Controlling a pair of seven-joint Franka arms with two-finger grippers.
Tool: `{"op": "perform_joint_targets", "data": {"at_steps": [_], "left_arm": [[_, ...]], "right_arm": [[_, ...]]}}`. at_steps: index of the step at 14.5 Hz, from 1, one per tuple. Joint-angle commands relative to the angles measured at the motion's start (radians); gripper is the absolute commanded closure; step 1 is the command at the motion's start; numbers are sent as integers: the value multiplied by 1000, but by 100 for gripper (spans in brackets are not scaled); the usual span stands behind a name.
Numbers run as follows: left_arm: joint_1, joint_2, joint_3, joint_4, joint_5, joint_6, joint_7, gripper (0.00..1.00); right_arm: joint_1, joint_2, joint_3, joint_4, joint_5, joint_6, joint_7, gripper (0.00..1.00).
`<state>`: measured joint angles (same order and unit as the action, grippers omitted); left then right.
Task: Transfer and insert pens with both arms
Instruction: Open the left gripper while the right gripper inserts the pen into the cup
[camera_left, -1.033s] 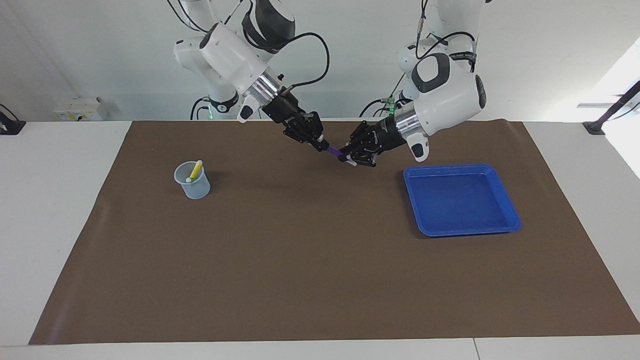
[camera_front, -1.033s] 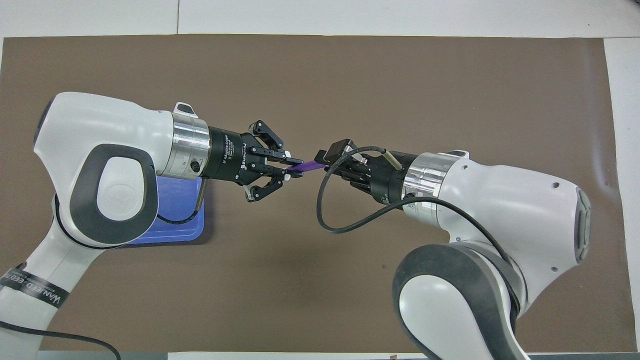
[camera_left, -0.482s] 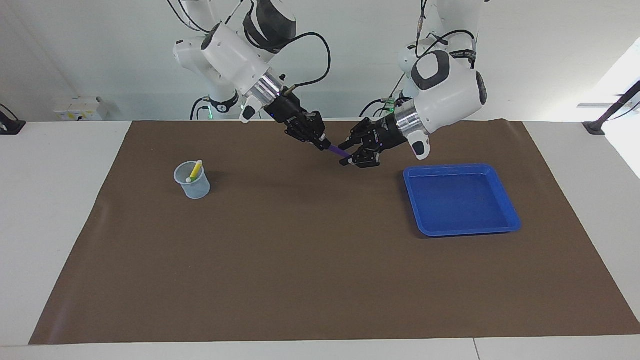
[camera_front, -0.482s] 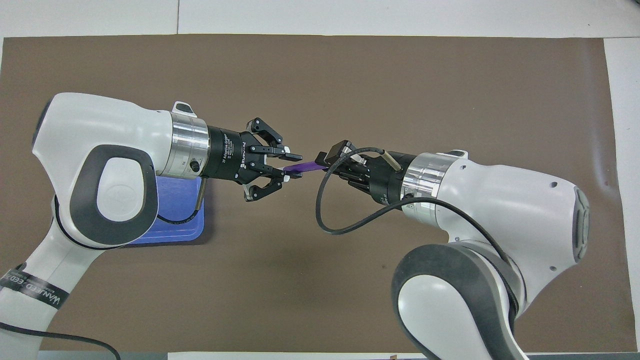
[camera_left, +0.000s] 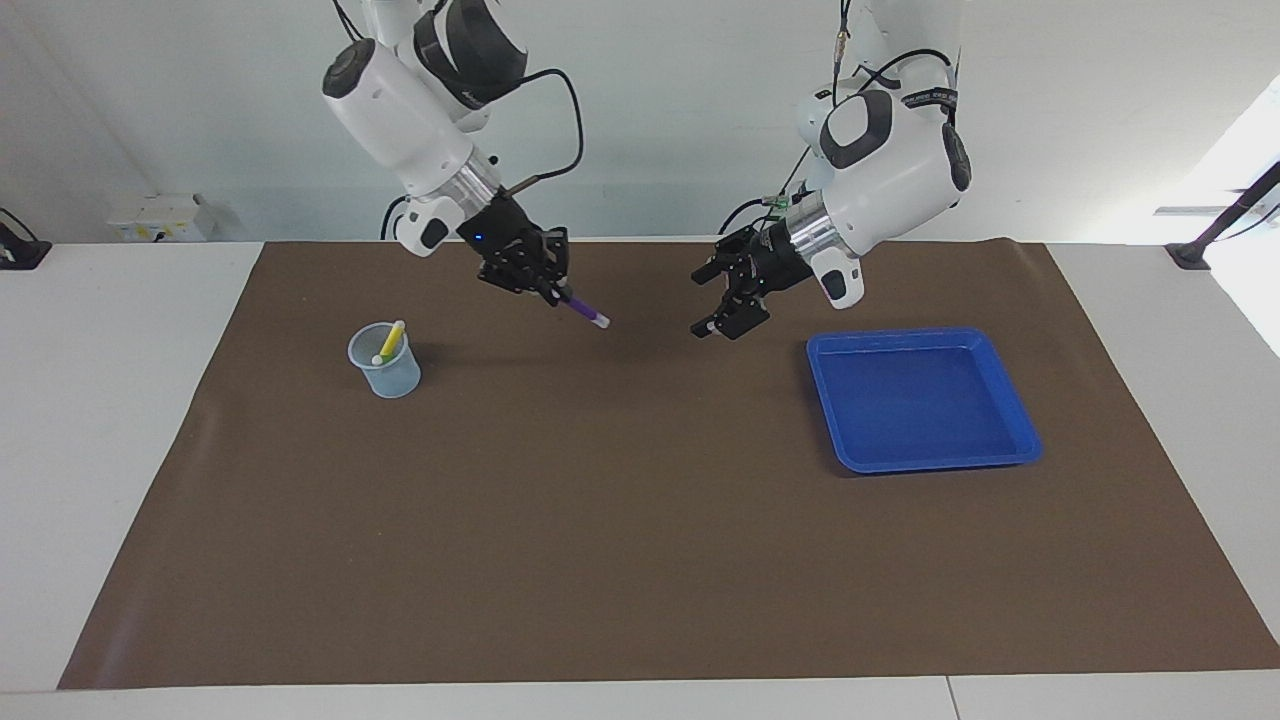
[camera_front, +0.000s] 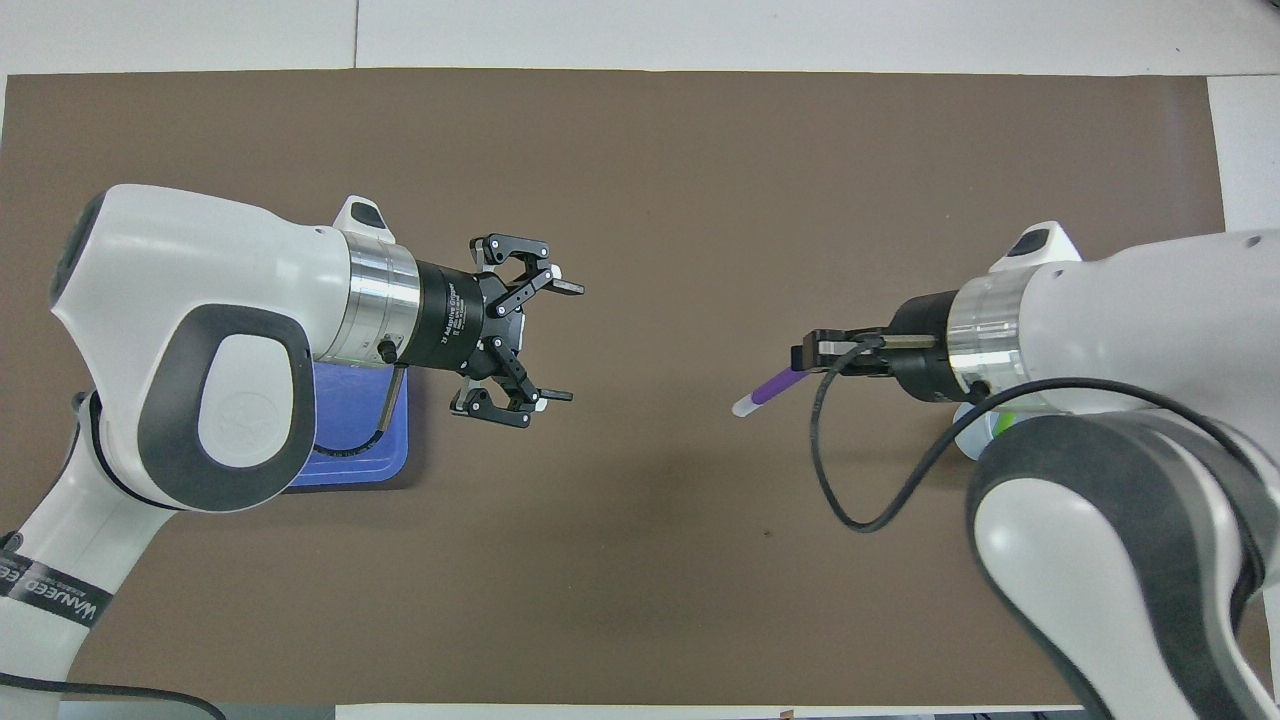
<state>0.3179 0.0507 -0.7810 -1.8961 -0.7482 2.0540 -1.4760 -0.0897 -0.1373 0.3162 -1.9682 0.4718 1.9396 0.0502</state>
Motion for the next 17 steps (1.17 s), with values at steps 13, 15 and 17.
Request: {"op": "perform_joint_targets", "data": {"at_steps": [13, 15, 17], "left_arm": [[136, 57, 19, 244, 653, -524, 759, 0], [57, 57, 121, 284, 704, -583, 848, 0], [-90, 46, 315, 333, 707, -647, 978, 0]], "right_arm": [[-320, -45, 14, -188, -446, -12, -672, 100], [-321, -38, 15, -195, -440, -2, -624, 100], [-314, -33, 15, -195, -435, 2, -607, 100]]}}
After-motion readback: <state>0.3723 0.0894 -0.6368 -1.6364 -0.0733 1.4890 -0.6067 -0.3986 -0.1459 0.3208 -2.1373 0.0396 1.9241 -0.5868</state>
